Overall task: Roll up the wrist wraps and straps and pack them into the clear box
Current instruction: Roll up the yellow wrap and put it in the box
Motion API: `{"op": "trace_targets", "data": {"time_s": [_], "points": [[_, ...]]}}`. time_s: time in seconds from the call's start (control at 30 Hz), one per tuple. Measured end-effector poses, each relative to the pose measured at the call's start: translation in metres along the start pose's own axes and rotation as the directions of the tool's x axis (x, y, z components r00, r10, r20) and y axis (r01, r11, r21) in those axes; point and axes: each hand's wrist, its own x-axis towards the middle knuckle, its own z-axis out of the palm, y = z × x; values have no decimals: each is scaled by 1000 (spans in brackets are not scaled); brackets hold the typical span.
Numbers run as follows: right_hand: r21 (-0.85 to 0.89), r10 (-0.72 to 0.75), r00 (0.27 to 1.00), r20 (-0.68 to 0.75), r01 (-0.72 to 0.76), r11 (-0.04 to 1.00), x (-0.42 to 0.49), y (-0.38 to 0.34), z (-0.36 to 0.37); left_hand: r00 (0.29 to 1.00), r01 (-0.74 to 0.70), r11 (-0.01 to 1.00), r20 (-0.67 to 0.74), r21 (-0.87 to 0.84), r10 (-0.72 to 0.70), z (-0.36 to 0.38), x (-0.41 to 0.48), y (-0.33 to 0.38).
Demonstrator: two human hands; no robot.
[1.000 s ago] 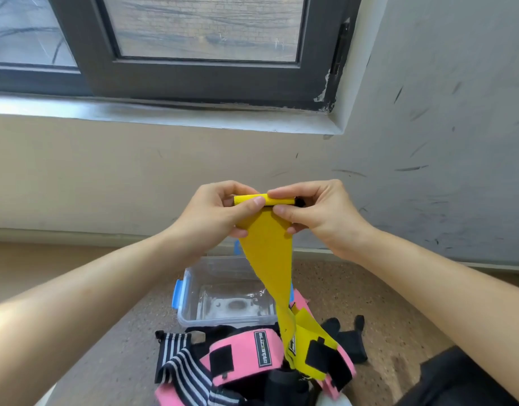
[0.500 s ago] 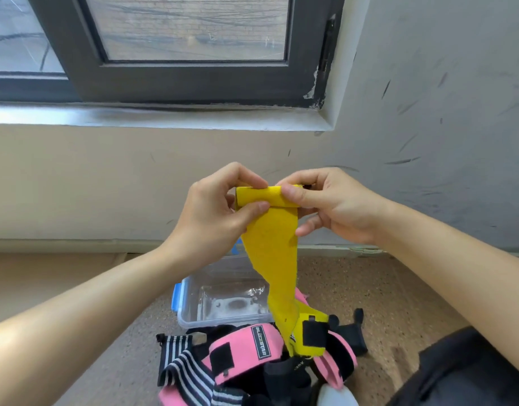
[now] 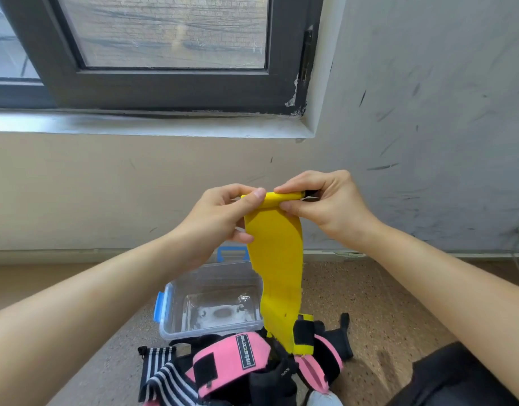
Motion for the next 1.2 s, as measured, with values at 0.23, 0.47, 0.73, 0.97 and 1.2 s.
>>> {"op": "trace_targets", "data": {"time_s": [0.23,0.47,0.73,0.97,1.2], "points": [[94,223,970,91,-232,968,-4,1,0,990,-119,991,-69,60,123,-2,4,-6],[224,348,913,215,-392,892,-7,-5,5,888,-407,893,-147,194,436,1,0,-10],[198,246,947,205,-287,937,-10,-5,3,888,-408,868,-99,284,449,0,-4,-14],[161,107,991,74,-118,980,-7,-2,3,999,-38,997,26,-72,40,7,-8,-2],[75,174,971,162,-188,979,-6,-1,1,998,-54,998,-47,-40,53,1,-6,-3]]}}
